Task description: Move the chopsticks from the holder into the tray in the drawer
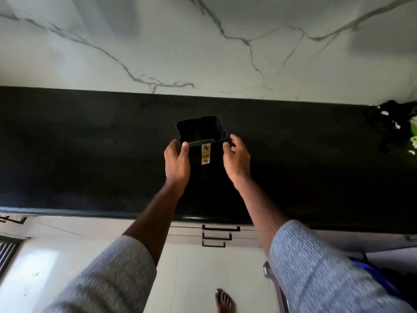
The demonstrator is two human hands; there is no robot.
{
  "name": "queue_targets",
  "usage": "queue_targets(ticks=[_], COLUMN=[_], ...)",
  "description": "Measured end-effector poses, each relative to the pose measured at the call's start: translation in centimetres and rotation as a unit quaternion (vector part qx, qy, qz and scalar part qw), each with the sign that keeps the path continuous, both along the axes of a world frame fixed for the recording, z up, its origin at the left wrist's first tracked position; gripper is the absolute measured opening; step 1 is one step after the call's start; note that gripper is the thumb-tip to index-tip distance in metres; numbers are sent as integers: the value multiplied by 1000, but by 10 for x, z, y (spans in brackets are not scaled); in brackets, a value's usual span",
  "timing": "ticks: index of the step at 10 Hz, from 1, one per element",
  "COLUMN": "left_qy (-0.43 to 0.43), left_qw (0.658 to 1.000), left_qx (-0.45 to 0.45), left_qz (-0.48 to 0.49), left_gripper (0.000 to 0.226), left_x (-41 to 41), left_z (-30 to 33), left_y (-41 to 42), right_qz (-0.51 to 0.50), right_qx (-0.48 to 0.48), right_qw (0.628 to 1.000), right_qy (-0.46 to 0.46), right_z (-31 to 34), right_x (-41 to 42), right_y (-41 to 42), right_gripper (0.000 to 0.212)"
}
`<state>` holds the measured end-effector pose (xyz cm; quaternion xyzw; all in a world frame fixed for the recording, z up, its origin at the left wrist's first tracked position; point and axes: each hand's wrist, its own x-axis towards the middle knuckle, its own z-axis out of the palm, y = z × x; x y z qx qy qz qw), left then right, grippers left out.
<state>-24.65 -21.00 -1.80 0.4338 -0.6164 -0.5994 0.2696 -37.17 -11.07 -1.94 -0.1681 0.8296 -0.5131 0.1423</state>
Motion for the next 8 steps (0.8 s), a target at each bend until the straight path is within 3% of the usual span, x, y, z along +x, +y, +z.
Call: queue_targets(ticks=[1,2,3,5,6,8], left_qy=[25,-4,-37,-79,-127,-153], left_qw=[994,993,984,970,970,966], left_qx=[95,89,89,81,35,-73], left_qz=[-40,-83,-149,-216,-206,-194], left_gripper=[67,54,59,64,78,68], left_x=[-13,-25,-37,-67,-66,-50], left_z=[3,16,30,42,41,63], left_y=[-14,-16,-17,-8,-13,-11], right_qz=[51,25,-28,-5,2,-11], right_qx=[17,24,30,47,80,98], right_qw=[994,996,995,995,992,994], right_qy=[-90,-86,-91,-93,-94,-39], right_z=[13,18,17,20,28,50], right_x=[-15,-19,-30,-53,-58,-56], right_y=[-13,-5,11,39,46,59], right_gripper=[48,42,42,46,56,54])
